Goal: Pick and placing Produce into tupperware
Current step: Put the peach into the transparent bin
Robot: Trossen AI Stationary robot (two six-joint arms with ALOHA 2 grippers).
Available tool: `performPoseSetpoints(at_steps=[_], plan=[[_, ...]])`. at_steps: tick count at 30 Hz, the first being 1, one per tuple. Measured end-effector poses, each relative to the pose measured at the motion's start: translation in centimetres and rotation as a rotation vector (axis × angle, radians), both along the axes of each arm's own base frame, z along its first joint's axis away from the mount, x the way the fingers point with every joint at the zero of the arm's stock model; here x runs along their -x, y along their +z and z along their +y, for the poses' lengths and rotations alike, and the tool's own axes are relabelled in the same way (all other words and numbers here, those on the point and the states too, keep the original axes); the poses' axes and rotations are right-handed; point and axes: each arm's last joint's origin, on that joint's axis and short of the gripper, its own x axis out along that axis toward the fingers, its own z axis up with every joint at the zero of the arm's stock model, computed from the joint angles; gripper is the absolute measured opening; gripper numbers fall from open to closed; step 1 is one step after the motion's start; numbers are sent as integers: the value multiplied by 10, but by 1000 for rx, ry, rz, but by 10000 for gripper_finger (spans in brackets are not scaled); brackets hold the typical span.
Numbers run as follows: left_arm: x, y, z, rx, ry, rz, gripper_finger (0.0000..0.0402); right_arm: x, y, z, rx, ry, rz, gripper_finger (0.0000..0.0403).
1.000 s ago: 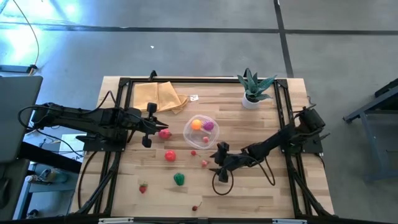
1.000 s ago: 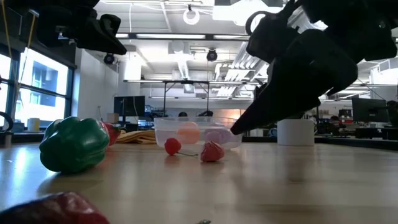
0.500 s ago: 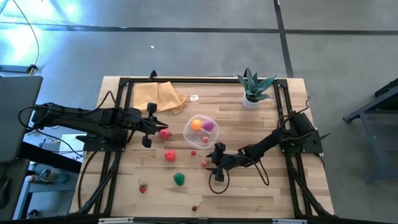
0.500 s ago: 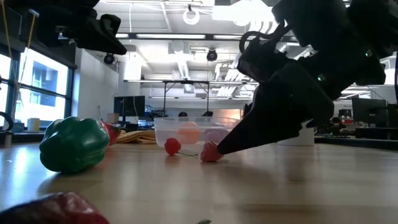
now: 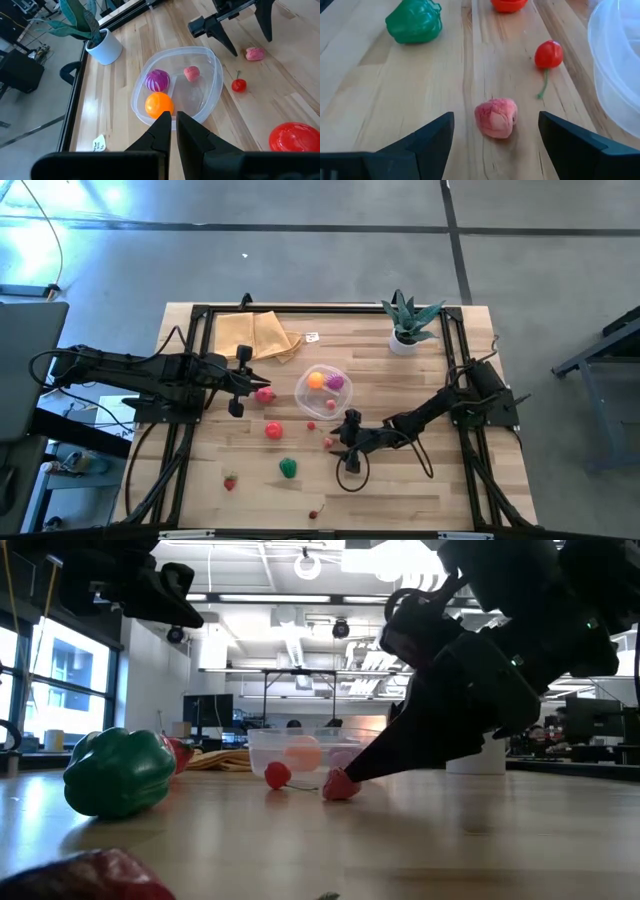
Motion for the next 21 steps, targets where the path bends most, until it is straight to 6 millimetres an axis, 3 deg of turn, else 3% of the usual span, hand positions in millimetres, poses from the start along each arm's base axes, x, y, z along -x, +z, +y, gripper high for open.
performPoseSetpoints(at_steps=[15, 21], plan=[[0, 0, 0, 0, 0, 0, 19, -12, -11, 1, 16, 27, 20, 279], [0, 0, 0, 0, 0, 0, 19, -12, -11, 0, 20, 24, 19, 261]])
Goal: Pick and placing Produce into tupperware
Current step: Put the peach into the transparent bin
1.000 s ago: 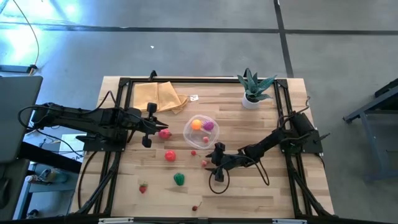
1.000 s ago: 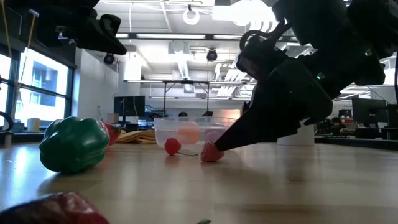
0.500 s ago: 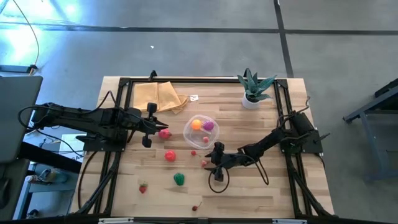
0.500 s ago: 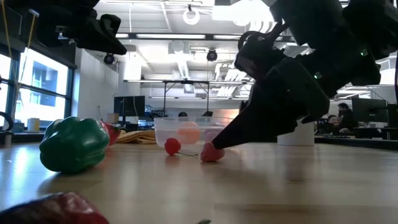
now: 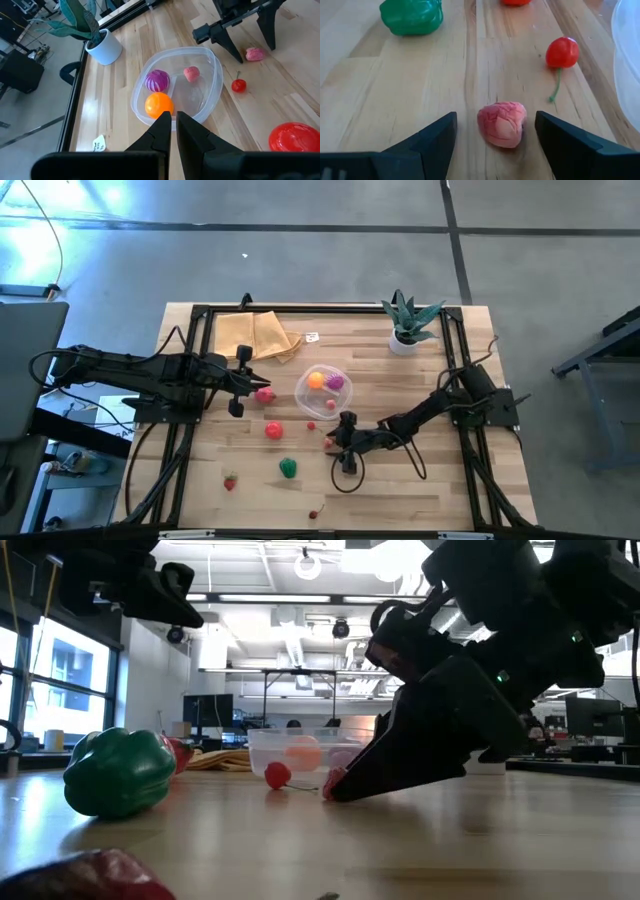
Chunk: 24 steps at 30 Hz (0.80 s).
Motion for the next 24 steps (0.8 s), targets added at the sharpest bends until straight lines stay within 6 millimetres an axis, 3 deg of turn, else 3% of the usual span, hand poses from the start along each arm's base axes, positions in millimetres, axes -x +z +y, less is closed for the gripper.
performPoseSetpoints(at_steps=[24], plan=[[0, 0, 0, 0, 0, 0, 19, 0, -1, -1, -17, -21, 4, 184]])
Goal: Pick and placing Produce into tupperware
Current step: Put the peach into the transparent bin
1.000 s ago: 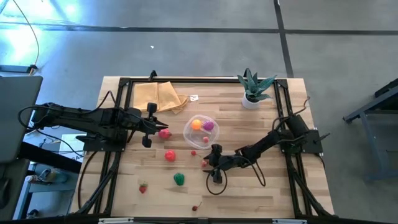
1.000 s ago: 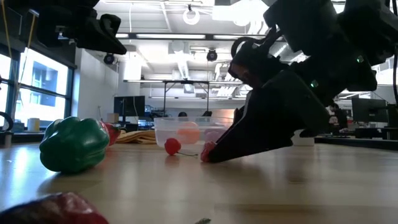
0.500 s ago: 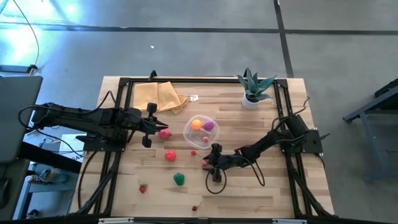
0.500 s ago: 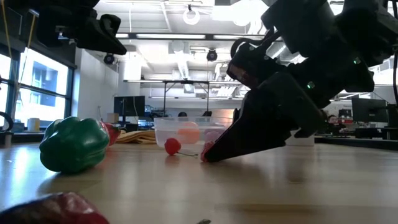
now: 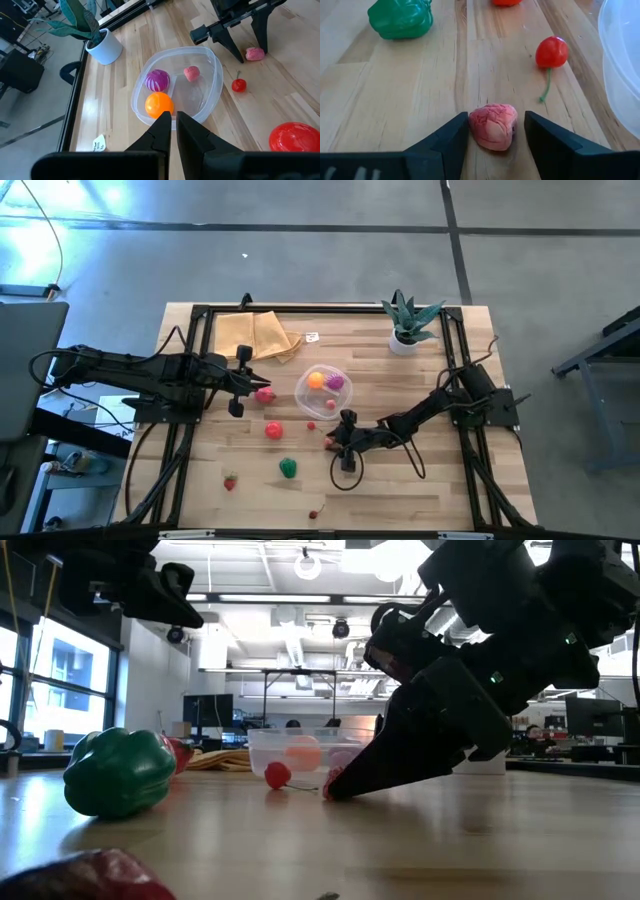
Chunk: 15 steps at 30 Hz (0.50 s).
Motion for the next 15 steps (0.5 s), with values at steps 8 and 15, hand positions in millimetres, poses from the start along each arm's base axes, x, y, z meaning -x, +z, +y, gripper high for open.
performPoseSetpoints(at_steps=[8, 15], plan=[[0, 0, 0, 0, 0, 0, 19, 0, 0, 0, 5, -10, -5, 166], [0, 0, 0, 0, -1, 0, 19, -1, 0, 0, -2, -6, -12, 151]])
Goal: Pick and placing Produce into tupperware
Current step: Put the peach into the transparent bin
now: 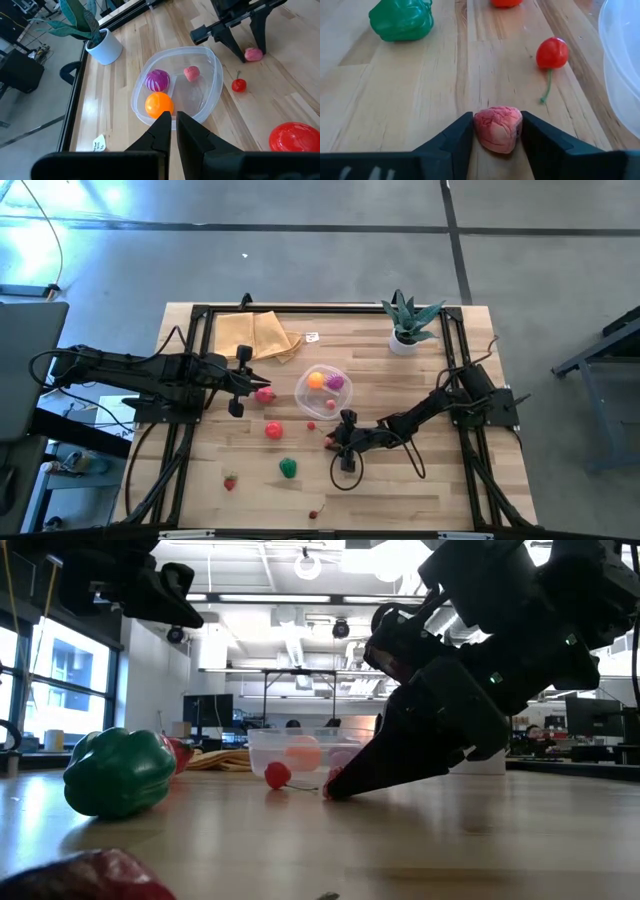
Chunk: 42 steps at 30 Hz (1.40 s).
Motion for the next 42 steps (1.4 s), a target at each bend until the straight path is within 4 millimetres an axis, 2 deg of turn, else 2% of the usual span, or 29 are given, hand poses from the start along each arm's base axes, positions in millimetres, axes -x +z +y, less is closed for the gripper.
performPoseSetpoints(at_steps=[10, 13, 18, 22, 27, 30, 32, 35, 42], plan=[[0, 0, 0, 0, 0, 0, 19, 0, 1, 0, -5, 0, -6, 144], [0, 0, 0, 0, 1, 0, 19, 0, 7, 0, -10, 2, -25, 144], [0, 0, 0, 0, 0, 0, 19, 2, 39, -1, 14, -5, -77, 144], [0, 0, 0, 0, 0, 0, 19, 9, 75, -11, 49, -48, -119, 144], [0, 0, 0, 0, 1, 0, 19, 22, 122, -45, 49, -144, -144, 144], [0, 0, 0, 0, 0, 0, 19, 29, 138, -68, 28, -193, -131, 144], [0, 0, 0, 0, 0, 0, 19, 33, 140, -82, 2, -212, -92, 144], [0, 0, 0, 0, 0, 0, 19, 33, 132, -96, -19, -233, -25, 144], [0, 0, 0, 0, 0, 0, 19, 20, 97, -105, -30, -243, 99, 144]])
